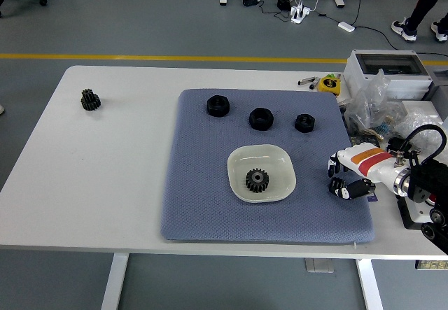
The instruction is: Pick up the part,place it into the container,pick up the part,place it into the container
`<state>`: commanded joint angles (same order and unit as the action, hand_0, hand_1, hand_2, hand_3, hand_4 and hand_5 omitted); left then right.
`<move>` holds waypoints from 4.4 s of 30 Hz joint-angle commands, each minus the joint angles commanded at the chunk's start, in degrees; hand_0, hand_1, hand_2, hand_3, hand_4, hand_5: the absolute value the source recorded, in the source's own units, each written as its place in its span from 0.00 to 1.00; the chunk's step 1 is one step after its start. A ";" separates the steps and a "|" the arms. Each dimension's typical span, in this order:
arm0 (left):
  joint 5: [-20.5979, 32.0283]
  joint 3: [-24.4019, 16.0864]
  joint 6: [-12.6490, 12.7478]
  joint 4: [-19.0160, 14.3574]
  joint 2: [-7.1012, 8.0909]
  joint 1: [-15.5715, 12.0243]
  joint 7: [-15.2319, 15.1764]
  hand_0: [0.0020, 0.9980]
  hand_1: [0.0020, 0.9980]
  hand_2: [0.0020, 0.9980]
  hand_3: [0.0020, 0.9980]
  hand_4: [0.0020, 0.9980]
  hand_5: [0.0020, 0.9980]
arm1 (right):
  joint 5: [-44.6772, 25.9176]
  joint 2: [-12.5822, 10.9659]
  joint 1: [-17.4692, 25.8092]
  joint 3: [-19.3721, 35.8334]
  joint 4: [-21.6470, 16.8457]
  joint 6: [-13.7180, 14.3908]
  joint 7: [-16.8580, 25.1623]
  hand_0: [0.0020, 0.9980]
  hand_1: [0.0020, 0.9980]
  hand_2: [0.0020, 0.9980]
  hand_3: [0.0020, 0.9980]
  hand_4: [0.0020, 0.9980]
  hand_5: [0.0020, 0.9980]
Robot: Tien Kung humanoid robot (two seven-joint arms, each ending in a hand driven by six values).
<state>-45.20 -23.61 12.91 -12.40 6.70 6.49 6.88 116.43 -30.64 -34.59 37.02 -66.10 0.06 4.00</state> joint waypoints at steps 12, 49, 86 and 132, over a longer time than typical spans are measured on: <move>-0.18 -0.07 -0.05 -0.01 0.01 -0.05 0.05 0.65 0.65 0.63 0.55 0.59 0.50 | -0.40 -0.20 0.19 0.13 -0.57 -1.90 -0.37 0.35 0.46 0.52 0.52 0.73 0.25; -0.23 -0.05 -0.16 -0.06 0.07 0.00 0.06 0.65 0.65 0.62 0.55 0.59 0.50 | -4.09 -0.29 0.23 -0.40 -1.64 -1.77 0.06 0.21 0.32 0.41 0.49 0.84 0.11; -0.04 0.11 -0.15 -0.04 0.10 0.24 -0.04 0.65 0.65 0.62 0.56 0.59 0.50 | -3.11 -0.84 -0.79 -0.23 -6.02 -1.58 -0.59 0.13 0.22 0.33 0.47 0.75 0.08; -1.34 -0.62 -0.39 -0.18 0.84 0.09 0.57 0.65 0.65 0.62 0.56 0.59 0.50 | -7.17 19.60 -27.35 -26.09 7.59 -5.23 -1.39 0.11 0.23 0.33 0.47 0.81 0.05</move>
<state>-46.54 -24.23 12.52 -12.57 7.53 6.57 7.46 109.26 -11.04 -61.95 10.93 -58.51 -5.17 2.62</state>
